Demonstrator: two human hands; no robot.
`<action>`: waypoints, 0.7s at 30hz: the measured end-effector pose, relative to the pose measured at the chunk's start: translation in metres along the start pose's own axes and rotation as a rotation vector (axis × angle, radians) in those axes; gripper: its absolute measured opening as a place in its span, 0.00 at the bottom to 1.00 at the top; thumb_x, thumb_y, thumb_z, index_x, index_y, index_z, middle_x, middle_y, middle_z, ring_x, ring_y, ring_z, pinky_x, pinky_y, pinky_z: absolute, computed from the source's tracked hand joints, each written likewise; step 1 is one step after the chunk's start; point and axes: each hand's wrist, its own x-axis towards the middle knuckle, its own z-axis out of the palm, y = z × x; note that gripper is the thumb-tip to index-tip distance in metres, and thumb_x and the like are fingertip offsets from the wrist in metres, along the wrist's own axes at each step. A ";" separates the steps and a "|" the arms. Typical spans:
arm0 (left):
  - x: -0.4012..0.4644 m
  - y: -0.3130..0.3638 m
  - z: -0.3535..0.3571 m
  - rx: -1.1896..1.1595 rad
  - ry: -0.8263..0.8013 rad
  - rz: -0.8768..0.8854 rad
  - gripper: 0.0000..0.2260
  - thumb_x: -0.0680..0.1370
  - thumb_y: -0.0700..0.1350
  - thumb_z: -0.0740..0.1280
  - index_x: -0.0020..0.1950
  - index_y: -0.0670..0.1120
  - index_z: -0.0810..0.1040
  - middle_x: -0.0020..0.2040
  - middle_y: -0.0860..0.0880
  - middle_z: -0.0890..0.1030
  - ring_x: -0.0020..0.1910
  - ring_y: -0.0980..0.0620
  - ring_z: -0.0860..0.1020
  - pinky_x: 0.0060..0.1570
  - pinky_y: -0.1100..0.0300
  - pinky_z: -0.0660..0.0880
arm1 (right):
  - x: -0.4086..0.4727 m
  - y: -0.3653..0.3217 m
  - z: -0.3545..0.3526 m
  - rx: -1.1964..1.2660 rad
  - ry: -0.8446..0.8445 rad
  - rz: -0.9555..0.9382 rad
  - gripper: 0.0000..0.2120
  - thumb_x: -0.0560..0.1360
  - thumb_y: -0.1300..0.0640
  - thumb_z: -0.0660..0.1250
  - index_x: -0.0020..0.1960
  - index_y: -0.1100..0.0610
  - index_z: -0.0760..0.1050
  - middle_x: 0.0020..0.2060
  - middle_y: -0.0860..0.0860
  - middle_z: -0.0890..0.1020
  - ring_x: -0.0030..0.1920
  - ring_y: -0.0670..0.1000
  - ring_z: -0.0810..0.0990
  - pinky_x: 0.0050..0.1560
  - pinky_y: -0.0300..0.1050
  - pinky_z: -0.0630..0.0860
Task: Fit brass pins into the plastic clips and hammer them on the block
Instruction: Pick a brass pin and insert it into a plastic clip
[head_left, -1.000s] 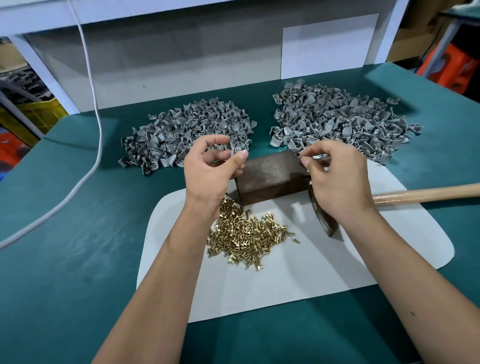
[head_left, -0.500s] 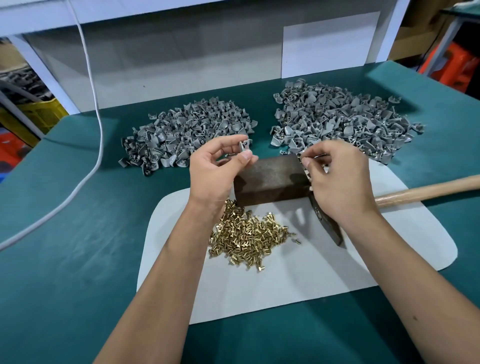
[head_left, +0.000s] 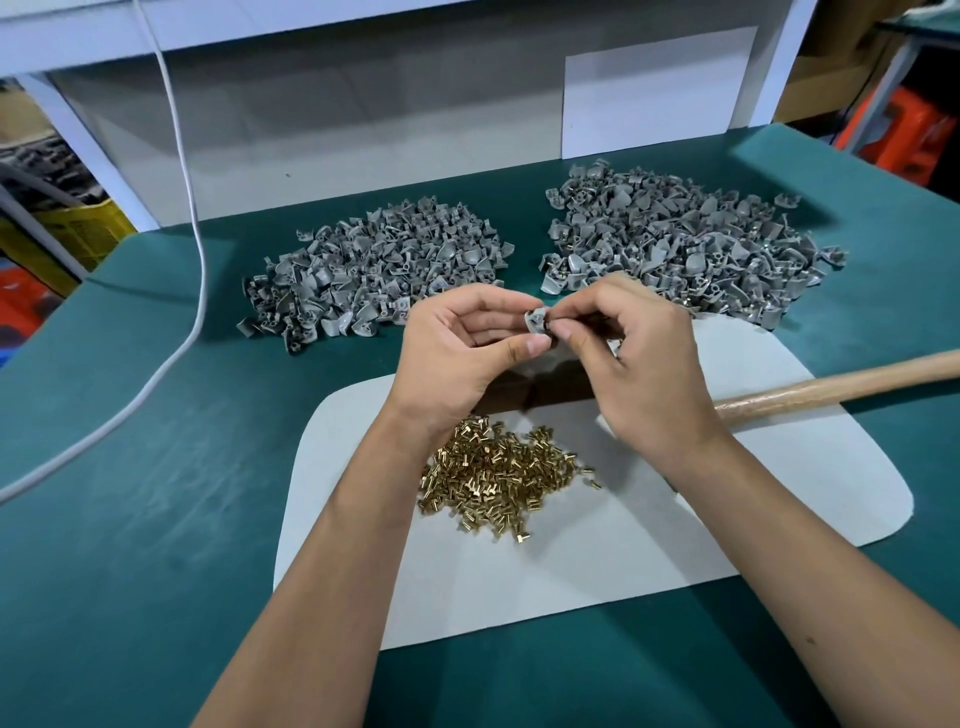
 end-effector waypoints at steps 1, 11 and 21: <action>0.000 0.000 0.001 0.003 0.001 -0.003 0.16 0.65 0.36 0.79 0.52 0.39 0.84 0.46 0.40 0.87 0.46 0.45 0.85 0.51 0.52 0.84 | 0.000 0.000 0.000 0.006 0.000 0.004 0.03 0.76 0.64 0.72 0.49 0.60 0.84 0.44 0.49 0.82 0.47 0.46 0.81 0.51 0.36 0.75; -0.001 0.002 0.004 0.034 0.008 0.001 0.13 0.67 0.29 0.78 0.47 0.41 0.84 0.43 0.44 0.88 0.42 0.50 0.86 0.44 0.59 0.83 | 0.000 0.001 -0.002 0.011 -0.012 0.063 0.04 0.76 0.62 0.73 0.50 0.57 0.85 0.44 0.48 0.84 0.46 0.44 0.81 0.52 0.37 0.77; -0.003 0.002 0.013 0.064 0.059 -0.010 0.12 0.66 0.29 0.79 0.45 0.40 0.83 0.44 0.36 0.86 0.43 0.42 0.85 0.50 0.43 0.84 | -0.003 -0.002 -0.002 -0.133 0.041 -0.043 0.02 0.75 0.66 0.73 0.47 0.61 0.83 0.42 0.52 0.83 0.42 0.48 0.79 0.46 0.34 0.74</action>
